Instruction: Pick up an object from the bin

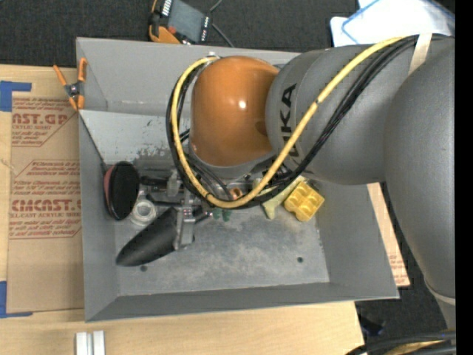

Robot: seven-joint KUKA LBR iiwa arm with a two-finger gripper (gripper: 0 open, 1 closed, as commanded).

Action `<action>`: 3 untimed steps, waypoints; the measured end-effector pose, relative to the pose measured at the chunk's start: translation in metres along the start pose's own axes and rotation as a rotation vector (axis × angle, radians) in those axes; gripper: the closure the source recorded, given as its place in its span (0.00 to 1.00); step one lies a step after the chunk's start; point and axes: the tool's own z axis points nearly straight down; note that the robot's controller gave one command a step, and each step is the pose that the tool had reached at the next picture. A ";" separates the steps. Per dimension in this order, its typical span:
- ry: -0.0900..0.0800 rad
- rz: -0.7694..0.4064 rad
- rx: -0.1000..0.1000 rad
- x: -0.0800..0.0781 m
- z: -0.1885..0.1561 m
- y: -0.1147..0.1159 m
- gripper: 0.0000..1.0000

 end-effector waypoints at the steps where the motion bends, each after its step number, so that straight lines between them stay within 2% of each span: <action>1: 0.000 0.000 0.000 0.000 0.000 0.000 0.00; 2: -0.001 0.017 -0.001 -0.006 0.016 0.000 1.00; 3: -0.001 0.017 -0.001 -0.006 0.016 0.000 1.00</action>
Offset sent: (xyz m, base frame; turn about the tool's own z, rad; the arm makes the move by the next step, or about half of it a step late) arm 0.0064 -0.0008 -0.0160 0.0190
